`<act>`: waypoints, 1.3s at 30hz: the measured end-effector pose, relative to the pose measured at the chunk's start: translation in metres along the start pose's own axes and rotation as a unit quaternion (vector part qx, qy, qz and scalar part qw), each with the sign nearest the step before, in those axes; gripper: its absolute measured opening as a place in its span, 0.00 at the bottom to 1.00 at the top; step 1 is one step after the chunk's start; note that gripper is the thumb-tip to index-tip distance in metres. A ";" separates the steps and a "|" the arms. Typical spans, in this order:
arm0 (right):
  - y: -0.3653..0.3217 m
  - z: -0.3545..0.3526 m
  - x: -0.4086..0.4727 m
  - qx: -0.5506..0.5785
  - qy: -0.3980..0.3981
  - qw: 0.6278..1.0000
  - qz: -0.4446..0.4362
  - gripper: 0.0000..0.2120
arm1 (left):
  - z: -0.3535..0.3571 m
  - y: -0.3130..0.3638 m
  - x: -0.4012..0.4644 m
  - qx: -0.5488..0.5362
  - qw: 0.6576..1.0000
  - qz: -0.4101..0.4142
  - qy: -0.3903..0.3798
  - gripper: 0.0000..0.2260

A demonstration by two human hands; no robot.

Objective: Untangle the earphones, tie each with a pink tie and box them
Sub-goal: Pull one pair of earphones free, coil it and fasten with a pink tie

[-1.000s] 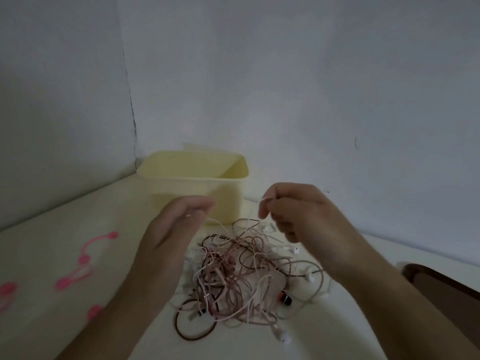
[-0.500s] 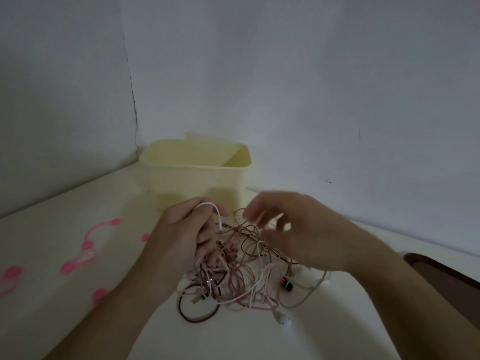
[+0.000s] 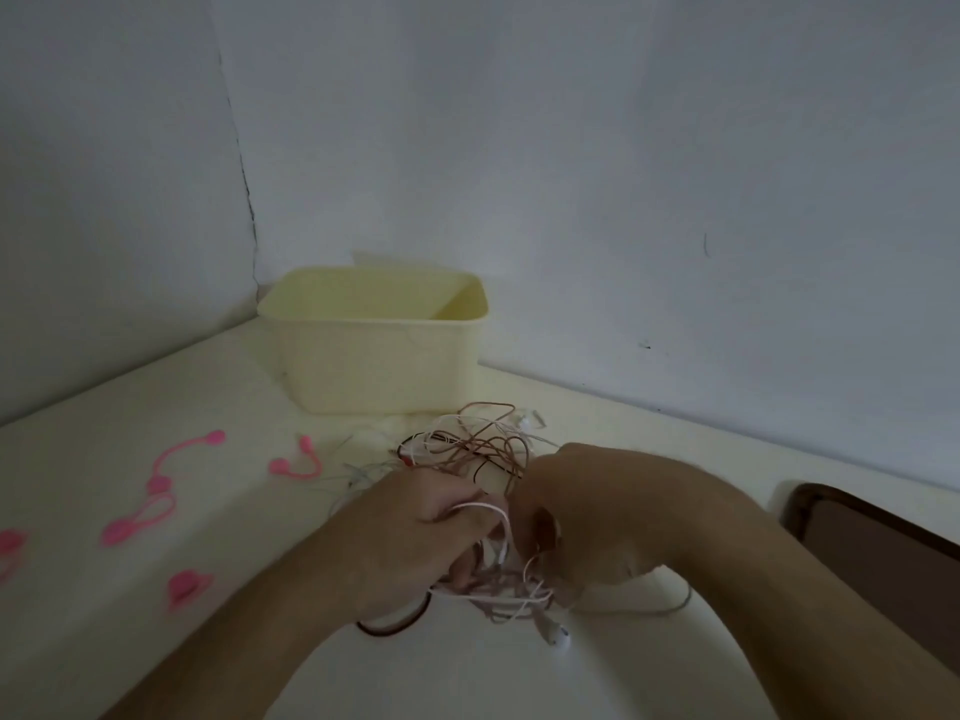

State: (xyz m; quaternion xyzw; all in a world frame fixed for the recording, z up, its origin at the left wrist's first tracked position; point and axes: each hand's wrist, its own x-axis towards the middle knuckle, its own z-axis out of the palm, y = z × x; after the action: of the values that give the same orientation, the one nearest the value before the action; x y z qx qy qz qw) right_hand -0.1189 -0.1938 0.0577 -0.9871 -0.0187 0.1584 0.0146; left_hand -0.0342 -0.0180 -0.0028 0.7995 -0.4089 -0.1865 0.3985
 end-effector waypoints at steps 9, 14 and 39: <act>0.006 -0.017 0.001 0.164 0.198 0.966 -0.019 0.08 | 0.003 -0.004 0.001 -0.095 0.994 0.058 -0.011 0.20; 0.002 -0.016 0.004 0.261 0.322 0.908 -0.069 0.10 | -0.008 -0.001 0.001 -0.153 0.979 0.071 0.117 0.06; 0.006 -0.020 -0.004 0.440 0.253 0.839 -0.195 0.21 | -0.014 0.016 -0.006 -0.222 0.951 0.097 0.195 0.07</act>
State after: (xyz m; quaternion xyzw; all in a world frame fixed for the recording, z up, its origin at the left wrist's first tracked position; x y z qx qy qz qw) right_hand -0.1162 -0.2004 0.0776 -0.8583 -0.1347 -0.1117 0.4824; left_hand -0.0373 -0.0118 0.0182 0.6686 -0.3470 -0.0737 0.6536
